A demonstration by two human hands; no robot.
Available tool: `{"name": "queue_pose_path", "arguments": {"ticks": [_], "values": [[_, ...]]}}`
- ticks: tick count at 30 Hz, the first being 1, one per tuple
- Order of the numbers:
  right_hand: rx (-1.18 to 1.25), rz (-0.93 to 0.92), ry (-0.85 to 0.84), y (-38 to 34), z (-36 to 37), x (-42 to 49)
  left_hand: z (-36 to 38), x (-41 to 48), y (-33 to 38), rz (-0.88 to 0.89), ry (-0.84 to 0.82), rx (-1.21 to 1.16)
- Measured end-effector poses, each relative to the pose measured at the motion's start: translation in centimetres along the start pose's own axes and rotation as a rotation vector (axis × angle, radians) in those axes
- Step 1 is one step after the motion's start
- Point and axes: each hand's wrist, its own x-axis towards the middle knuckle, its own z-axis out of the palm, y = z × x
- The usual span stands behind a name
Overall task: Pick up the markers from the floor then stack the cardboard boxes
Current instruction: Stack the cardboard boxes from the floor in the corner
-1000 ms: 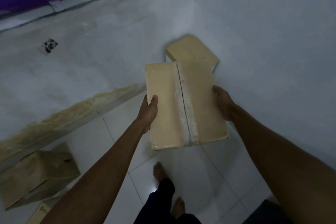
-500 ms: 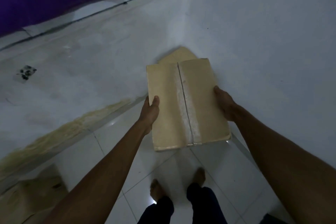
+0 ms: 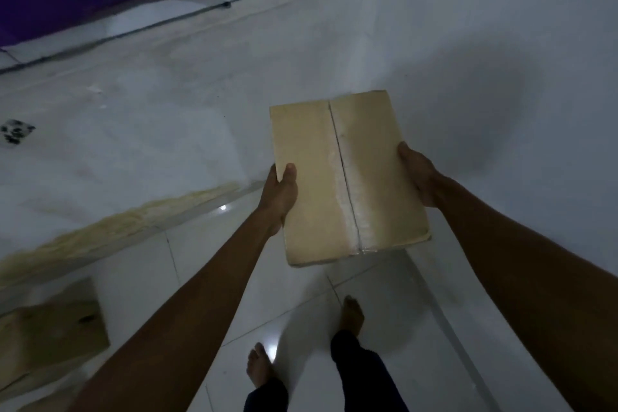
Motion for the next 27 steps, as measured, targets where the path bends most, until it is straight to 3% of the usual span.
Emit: {"name": "queue_pose_path", "arguments": {"ticks": [13, 16, 27], "values": [[-0.206, -0.080, -0.063, -6.3, -2.0, 11.5, 5.5, 8.9, 0.2, -0.037, 0.143, -0.139], [-0.227, -0.134, 0.006, -6.8, -1.8, 13.4, 5.8, 10.0, 0.2, -0.026, 0.147, -0.151], [-0.381, -0.284, 0.002, -7.5, -1.8, 20.3, 8.0, 17.8, -0.3, -0.054, 0.114, -0.204]]}}
